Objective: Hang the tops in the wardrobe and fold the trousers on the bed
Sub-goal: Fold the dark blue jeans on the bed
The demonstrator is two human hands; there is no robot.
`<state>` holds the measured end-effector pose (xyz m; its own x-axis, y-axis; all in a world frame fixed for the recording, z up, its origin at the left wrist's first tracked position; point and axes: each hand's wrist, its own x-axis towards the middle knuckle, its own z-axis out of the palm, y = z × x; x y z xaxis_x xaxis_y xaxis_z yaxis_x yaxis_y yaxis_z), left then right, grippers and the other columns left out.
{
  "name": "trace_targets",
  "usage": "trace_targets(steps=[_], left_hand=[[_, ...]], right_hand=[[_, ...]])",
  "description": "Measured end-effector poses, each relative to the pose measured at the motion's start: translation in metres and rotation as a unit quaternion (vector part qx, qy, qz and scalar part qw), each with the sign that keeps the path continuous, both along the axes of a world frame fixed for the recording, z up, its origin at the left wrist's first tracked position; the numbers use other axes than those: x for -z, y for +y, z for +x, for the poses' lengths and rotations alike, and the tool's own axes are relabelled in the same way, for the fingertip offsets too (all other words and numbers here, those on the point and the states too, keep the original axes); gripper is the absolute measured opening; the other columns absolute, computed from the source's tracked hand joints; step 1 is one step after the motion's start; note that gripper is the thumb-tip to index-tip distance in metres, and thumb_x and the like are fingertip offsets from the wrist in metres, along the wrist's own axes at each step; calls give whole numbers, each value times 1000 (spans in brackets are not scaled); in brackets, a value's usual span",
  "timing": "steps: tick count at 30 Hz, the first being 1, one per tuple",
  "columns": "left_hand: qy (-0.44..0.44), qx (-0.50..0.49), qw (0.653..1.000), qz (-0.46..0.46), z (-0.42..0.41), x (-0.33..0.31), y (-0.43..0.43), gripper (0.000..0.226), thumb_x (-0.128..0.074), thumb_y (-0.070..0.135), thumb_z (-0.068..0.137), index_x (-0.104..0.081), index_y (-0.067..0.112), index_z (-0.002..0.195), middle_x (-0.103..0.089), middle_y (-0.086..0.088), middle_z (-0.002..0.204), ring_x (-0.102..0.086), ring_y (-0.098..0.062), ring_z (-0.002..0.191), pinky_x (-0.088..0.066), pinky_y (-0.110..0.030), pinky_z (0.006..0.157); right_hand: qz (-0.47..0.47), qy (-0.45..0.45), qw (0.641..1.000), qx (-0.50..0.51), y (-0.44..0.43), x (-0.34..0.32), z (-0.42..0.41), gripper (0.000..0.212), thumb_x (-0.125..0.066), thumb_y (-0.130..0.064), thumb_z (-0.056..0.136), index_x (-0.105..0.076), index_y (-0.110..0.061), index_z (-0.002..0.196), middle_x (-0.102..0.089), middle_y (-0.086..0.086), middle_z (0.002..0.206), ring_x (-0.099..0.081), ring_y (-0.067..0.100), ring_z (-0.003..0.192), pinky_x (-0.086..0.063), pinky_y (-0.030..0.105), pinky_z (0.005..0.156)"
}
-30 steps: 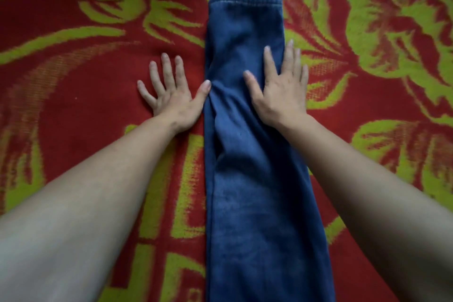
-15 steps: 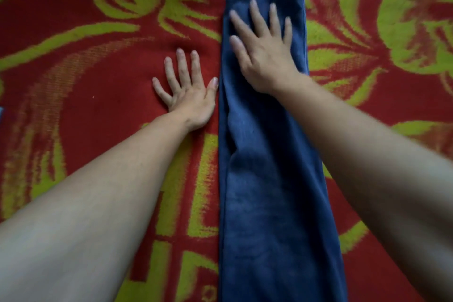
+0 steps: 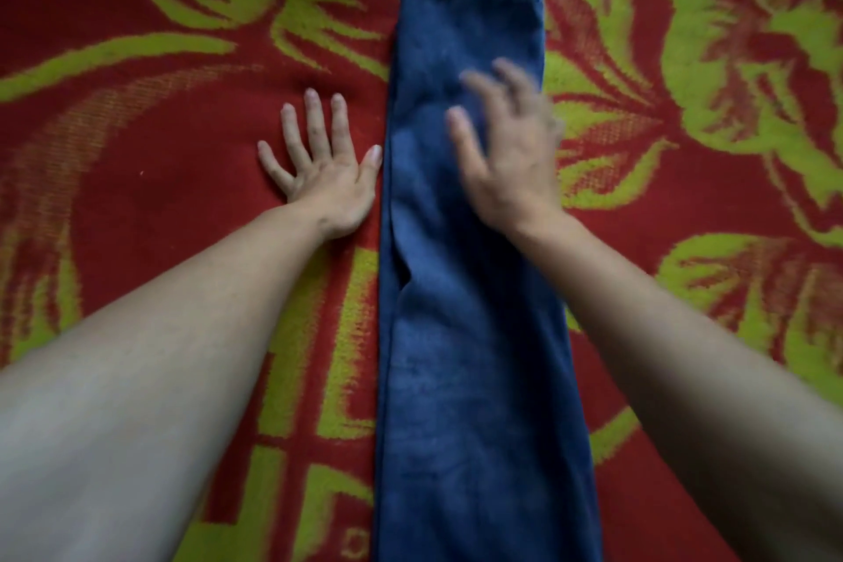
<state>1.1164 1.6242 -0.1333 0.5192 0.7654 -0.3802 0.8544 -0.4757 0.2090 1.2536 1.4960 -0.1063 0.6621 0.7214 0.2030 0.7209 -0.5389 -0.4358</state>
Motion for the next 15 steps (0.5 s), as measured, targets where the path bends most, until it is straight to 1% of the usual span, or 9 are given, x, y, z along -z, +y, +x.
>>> trace_targets(steps=[1,2,4,6,7,8,10,12,15], left_hand=[[0,0,1000,3,0,0,0,70,-22,53,101,14,26,155,26,1,161,25,-27,147,13,-61,113],[-1,1,1000,8,0,1,0,70,-22,53,101,14,26,155,26,1,161,25,-27,147,13,-61,113],[3,4,1000,13,1,1,-1,70,-21,53,101,14,25,155,26,0,161,24,-28,147,13,-62,113],[9,4,1000,18,1,0,-2,70,-20,53,101,15,24,155,26,-1,161,24,-29,147,12,-62,113],[11,5,1000,25,1,1,-3,70,-19,53,101,16,24,155,26,-2,161,24,-30,147,12,-63,113],[13,5,1000,28,1,1,-3,70,-18,53,102,16,23,155,26,-2,161,23,-30,147,12,-63,113],[15,6,999,31,2,1,-3,70,-18,54,101,15,23,155,26,-2,161,23,-30,148,11,-63,113],[21,8,999,36,2,3,-3,70,-18,54,101,15,23,155,26,-2,161,22,-30,148,11,-63,113],[24,-4,999,35,2,4,-1,69,-19,54,101,13,24,155,24,-1,162,21,-29,148,10,-62,113]], right_hand=[[33,16,997,71,3,-9,15,52,-49,-51,94,-55,-22,137,-49,8,142,-46,26,130,-33,38,104],[26,61,988,141,8,-12,36,58,-52,-54,91,-52,-20,138,-50,7,139,-47,25,129,-34,36,104],[-42,209,950,230,19,-20,69,77,-62,-72,77,-54,-17,131,-58,5,131,-54,23,120,-41,33,99],[-51,341,908,237,31,-31,89,93,-73,-84,49,-64,-17,114,-69,2,112,-64,18,94,-49,31,77],[-43,389,891,231,35,-34,97,97,-79,-80,43,-65,-14,113,-72,2,107,-66,16,85,-50,30,67],[-36,426,876,222,39,-36,101,93,-84,-70,45,-64,-12,115,-73,1,105,-68,14,82,-53,30,63],[-22,492,849,192,45,-38,105,72,-87,-50,60,-63,-14,117,-75,-2,101,-73,14,83,-60,31,69],[-3,550,821,155,49,-41,103,48,-80,-36,74,-68,-15,116,-77,-2,96,-75,16,85,-61,35,78],[78,569,807,139,46,-52,91,33,-72,-22,80,-70,-11,111,-78,3,90,-75,22,87,-61,43,82]])
